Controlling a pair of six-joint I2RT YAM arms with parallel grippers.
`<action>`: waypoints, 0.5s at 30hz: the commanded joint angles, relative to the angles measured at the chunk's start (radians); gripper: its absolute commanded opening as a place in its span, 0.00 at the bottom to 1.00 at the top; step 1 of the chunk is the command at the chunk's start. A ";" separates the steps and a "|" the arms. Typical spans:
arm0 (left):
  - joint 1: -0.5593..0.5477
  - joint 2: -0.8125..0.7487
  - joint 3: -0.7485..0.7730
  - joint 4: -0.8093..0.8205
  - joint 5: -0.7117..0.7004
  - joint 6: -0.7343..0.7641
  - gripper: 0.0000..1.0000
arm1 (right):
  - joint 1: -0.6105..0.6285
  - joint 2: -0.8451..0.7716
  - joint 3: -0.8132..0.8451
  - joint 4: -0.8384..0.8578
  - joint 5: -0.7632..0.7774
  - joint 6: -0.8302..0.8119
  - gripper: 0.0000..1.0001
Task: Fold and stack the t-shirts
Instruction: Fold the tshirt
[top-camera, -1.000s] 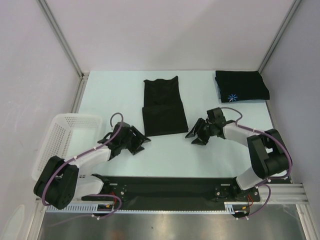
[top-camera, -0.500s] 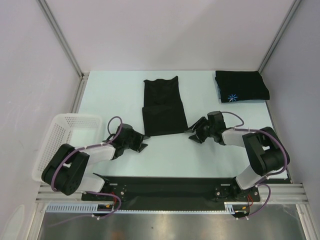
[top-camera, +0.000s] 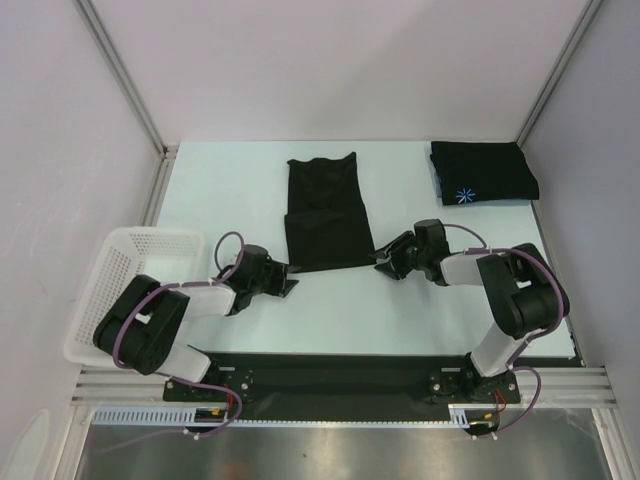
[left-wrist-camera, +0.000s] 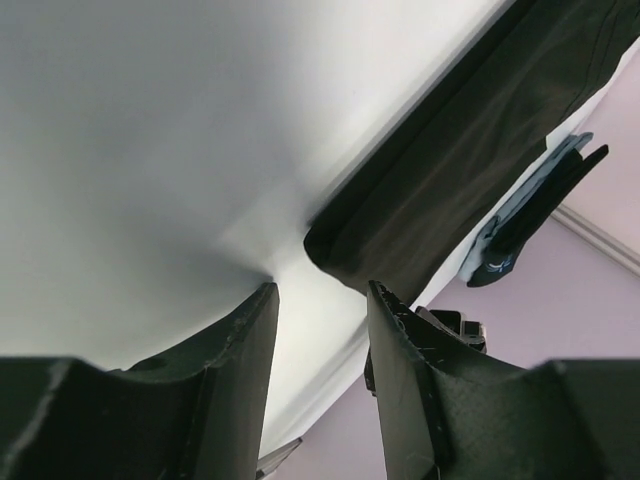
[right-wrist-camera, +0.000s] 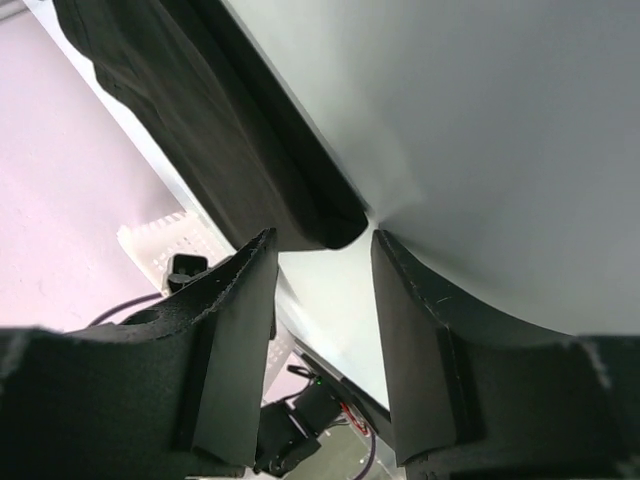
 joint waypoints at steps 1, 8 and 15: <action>0.001 0.035 0.012 -0.045 -0.075 -0.022 0.47 | -0.013 0.031 0.024 -0.026 0.043 0.002 0.48; 0.018 0.037 -0.003 -0.041 -0.084 -0.022 0.43 | -0.025 0.050 0.038 -0.033 0.041 0.000 0.46; 0.047 0.055 -0.005 -0.024 -0.072 0.001 0.44 | -0.010 0.053 0.053 -0.075 0.038 0.005 0.43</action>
